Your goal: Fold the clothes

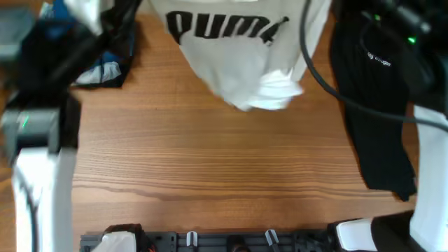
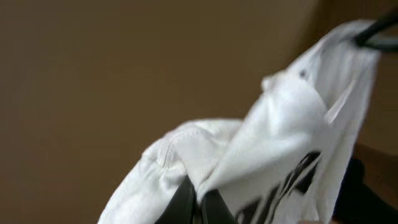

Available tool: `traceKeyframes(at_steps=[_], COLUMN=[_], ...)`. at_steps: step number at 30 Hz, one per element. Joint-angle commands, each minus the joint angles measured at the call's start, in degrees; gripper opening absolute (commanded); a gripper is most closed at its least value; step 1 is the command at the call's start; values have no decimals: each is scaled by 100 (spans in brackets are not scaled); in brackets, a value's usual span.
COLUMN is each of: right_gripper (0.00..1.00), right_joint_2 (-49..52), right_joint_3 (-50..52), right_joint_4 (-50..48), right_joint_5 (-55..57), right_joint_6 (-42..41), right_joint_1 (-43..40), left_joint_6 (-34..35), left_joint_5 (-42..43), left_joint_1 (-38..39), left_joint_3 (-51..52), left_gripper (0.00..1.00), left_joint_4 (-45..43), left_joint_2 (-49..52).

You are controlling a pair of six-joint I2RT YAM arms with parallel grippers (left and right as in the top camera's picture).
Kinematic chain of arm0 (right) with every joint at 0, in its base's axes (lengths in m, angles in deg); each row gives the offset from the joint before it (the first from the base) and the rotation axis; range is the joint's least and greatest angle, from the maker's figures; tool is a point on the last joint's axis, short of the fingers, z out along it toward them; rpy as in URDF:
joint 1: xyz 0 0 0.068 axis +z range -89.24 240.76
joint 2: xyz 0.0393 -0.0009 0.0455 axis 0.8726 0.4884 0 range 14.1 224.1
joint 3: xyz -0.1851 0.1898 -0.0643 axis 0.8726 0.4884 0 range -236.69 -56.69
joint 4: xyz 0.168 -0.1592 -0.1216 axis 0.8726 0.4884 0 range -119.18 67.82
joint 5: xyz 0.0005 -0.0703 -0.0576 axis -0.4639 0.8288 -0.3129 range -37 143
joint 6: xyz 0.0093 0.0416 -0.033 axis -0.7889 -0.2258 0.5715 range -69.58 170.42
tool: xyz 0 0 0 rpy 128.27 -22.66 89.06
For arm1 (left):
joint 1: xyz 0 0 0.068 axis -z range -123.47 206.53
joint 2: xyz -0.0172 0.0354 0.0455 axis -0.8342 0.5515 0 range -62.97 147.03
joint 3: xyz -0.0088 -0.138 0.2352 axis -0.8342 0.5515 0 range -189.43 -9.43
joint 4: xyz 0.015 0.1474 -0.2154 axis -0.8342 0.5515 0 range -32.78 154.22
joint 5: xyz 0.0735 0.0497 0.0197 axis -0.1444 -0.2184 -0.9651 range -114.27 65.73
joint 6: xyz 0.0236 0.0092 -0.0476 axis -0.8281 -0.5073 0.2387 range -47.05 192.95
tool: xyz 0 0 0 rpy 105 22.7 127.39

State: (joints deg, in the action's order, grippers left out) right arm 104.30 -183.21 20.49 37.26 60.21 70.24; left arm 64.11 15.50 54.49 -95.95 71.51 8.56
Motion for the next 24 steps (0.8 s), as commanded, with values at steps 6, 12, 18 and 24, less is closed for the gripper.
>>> traceKeyframes(at_steps=[6,12,18,24], right_gripper=[4,4,4,4], right_joint_2=[-1425,-1781,-1285,-389], right_joint_3=[-35,-35,-35,-35], right_joint_4=[-103,-68,9,33], right_joint_5=[256,380,396,269], right_joint_6=[227,422,520,415], right_joint_1=[-282,-282,-282,-282], left_joint_6=[225,227,229,487], left_joint_5=[-745,-1139,-1137,-857], left_joint_1=[-17,-17,-17,4], left_joint_3=[-439,-629,-629,-629], left_gripper=[4,4,4,4], left_joint_4=[-48,-92,-149,59], left_joint_2=[-1641,-1718,-1060,101])
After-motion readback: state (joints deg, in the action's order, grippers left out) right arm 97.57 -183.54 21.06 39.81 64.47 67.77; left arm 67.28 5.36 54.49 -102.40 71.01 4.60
